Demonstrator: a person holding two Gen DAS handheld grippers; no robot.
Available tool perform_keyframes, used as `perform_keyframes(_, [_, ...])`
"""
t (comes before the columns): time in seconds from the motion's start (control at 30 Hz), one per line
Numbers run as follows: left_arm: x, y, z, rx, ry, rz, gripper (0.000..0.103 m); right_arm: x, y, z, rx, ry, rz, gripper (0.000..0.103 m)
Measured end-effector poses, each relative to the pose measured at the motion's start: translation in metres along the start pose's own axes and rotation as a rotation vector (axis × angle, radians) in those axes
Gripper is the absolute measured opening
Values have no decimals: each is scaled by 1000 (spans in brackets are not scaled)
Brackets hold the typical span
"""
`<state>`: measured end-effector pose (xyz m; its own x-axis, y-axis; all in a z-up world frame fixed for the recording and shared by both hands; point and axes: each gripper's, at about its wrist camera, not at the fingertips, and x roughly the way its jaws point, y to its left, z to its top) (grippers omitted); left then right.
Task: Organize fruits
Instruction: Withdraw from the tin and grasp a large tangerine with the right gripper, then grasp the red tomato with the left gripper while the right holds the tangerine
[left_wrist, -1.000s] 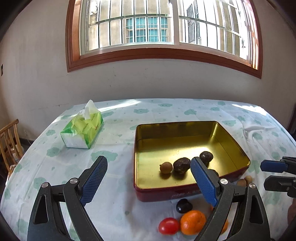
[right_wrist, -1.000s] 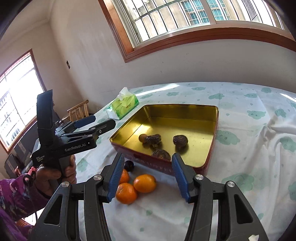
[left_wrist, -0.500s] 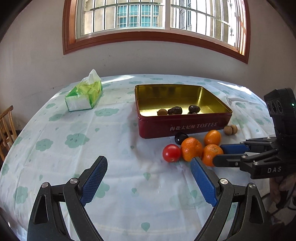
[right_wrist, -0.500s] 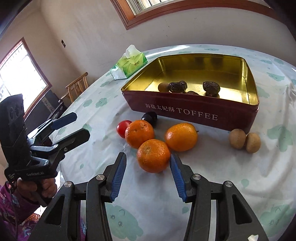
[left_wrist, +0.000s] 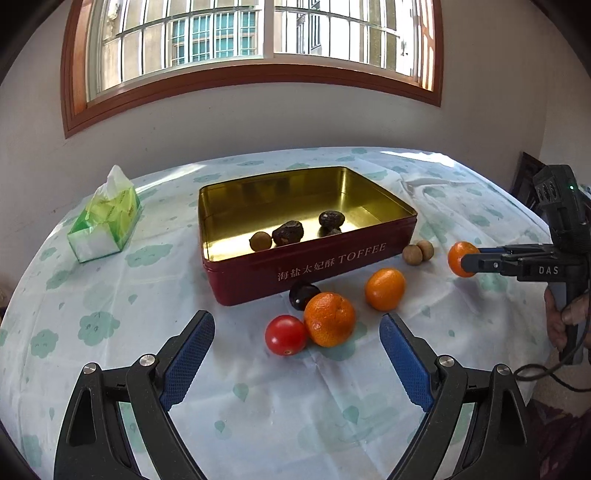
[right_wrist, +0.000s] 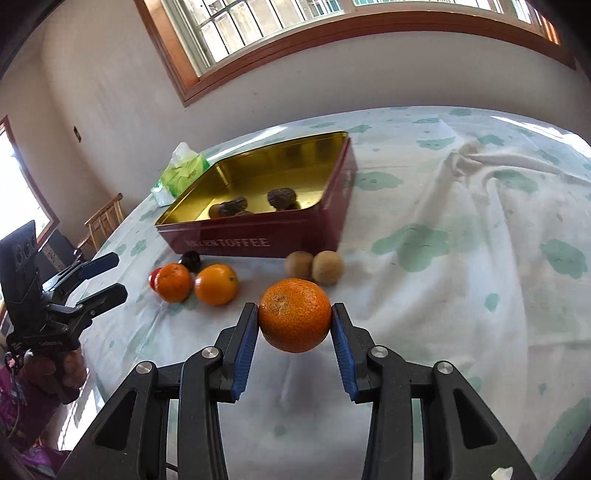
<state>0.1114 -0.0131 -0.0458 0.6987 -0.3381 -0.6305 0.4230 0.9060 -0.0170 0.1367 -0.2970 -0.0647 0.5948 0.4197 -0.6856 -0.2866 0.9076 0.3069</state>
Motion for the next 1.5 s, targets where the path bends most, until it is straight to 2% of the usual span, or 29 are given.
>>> perform_keyframes(0.07, [14, 2, 2, 70, 65, -105, 86, -4, -18, 2, 23, -6, -52, 37])
perform_keyframes(0.1, [19, 3, 3, 106, 99, -151, 76, -5, -24, 2, 33, -8, -58, 37])
perform_keyframes(0.13, [23, 3, 4, 150, 125, -177, 73, -5, -29, 2, 47, -8, -57, 37])
perform_keyframes(0.23, [28, 5, 5, 261, 183, -255, 73, 1, -38, 1, 94, 2, -33, 37])
perform_keyframes(0.33, [32, 8, 5, 339, 225, -280, 73, 3, -36, 1, 82, 7, -33, 37])
perform_keyframes(0.43, [33, 10, 6, 393, 211, -282, 72, 6, -33, 0, 78, 18, -33, 38])
perform_keyframes(0.5, [36, 11, 8, 411, 199, -304, 68, 7, -34, 0, 82, 20, -27, 38])
perform_keyframes(0.6, [42, 11, 8, 448, 188, -342, 59, 8, -36, 0, 101, 23, -12, 38])
perform_keyframes(0.63, [43, 13, 8, 457, 171, -352, 53, 8, -37, 0, 104, 22, -10, 38])
perform_keyframes(0.73, [50, 30, 11, 380, 154, -411, 47, 9, -35, 0, 95, 20, -16, 39])
perform_keyframes(0.8, [56, 35, 8, 331, 189, -415, 43, 9, -34, 0, 89, 19, -19, 40])
perform_keyframes(0.83, [58, 33, 3, 349, 222, -400, 42, 9, -33, 0, 88, 18, -18, 40])
perform_keyframes(0.9, [51, 24, -2, 394, 198, -354, 42, 9, -35, 0, 93, 16, -13, 40])
perform_keyframes(0.97, [48, 21, -4, 365, 192, -316, 41, 10, -35, 1, 95, 15, -11, 41])
perform_keyframes(1.03, [47, 22, -6, 277, 209, -286, 36, 10, -35, 1, 94, 15, -11, 41])
perform_keyframes(1.23, [39, 21, -15, -30, 200, -70, 35, 10, -34, 1, 88, 15, -14, 41])
perform_keyframes(1.37, [28, 23, -23, -210, 127, 5, 35, 11, -30, 1, 70, 16, -31, 41])
perform_keyframes(1.5, [27, 32, -28, -310, 98, 16, 37, 12, -28, 1, 63, 18, -36, 41])
